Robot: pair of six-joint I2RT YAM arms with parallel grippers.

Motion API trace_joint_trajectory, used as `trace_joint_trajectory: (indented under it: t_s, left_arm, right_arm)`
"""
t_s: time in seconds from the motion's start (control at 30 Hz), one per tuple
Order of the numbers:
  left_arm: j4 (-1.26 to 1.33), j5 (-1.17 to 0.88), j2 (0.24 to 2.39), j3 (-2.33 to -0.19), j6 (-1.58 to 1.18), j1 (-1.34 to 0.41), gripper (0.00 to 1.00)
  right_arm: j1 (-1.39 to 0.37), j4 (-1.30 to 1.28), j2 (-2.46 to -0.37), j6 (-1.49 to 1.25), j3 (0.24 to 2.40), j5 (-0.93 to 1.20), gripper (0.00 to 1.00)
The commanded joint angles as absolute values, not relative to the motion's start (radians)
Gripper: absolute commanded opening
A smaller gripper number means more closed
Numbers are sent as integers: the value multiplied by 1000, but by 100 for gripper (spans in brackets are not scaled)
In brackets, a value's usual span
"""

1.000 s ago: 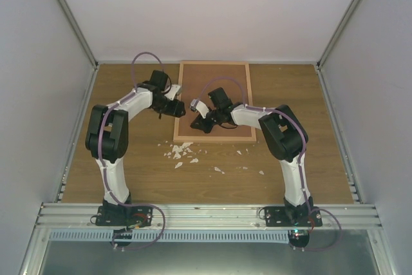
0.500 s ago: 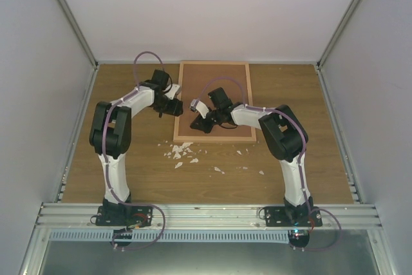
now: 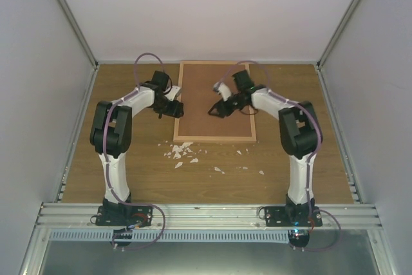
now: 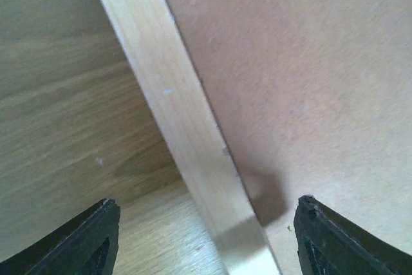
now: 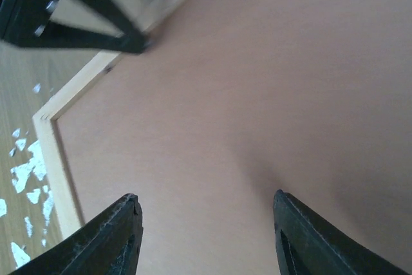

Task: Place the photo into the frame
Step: Install the photo frame at the center of the board.

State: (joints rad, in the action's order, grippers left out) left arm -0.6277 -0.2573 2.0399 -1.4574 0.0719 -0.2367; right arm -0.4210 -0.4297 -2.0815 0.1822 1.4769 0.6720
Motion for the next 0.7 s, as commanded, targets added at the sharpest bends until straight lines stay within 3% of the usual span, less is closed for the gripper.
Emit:
trace_joint_trajectory:
  t_s: [0.0, 0.1, 0.23, 0.67]
  left_arm:
    - [-600, -361, 2020, -1533, 103, -213, 76]
    - [-625, -448, 2075, -1627, 88, -185, 81]
    - [-643, -549, 2166, -1736, 64, -153, 84]
    - [-623, -617, 2328, -1851, 6, -111, 86]
  right_arm:
    - [-274, -547, -2030, 176, 1543, 730, 60]
    - [-185, -568, -2045, 163, 1555, 763, 72]
    - [-88, -617, -2102, 150, 1627, 764, 79]
    - [-29, -710, -2302, 117, 1814, 655, 91]
